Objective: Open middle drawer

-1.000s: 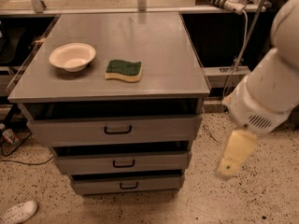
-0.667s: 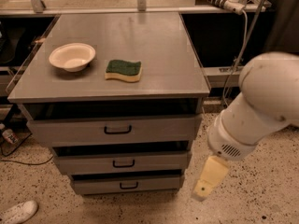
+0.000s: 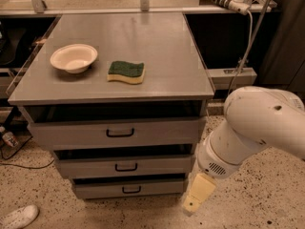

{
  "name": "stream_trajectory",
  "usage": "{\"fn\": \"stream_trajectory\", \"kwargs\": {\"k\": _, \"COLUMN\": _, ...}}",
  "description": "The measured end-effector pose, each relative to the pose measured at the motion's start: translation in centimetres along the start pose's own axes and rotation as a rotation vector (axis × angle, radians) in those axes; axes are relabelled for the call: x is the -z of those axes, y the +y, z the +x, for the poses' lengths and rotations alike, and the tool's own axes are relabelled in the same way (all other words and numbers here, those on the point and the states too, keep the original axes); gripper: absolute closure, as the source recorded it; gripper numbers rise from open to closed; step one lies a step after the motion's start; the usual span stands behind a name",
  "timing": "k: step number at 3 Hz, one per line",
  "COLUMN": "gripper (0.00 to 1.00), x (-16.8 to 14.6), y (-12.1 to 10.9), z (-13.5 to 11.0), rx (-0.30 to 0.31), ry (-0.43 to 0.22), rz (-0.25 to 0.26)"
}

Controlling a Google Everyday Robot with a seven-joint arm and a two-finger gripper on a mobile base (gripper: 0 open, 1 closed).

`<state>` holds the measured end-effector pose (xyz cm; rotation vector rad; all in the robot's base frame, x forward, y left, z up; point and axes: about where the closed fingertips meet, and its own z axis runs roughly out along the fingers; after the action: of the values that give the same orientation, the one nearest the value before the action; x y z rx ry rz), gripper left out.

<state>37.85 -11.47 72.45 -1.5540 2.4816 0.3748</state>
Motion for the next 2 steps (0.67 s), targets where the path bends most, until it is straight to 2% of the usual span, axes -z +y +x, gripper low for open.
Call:
{"fn": "stream_trajectory", "kwargs": {"k": 1, "gripper": 0.0, "x": -3.4, "y": 0.0, "z": -0.8, "rx": 0.037, "ry": -0.038, "rz": -0.019}}
{"fn": "stream_trajectory", "kwargs": {"k": 2, "gripper": 0.0, "x": -9.0, "y": -0.8, "z": -3.4, "rx": 0.099, "ry": -0.119, "rz": -0.037}}
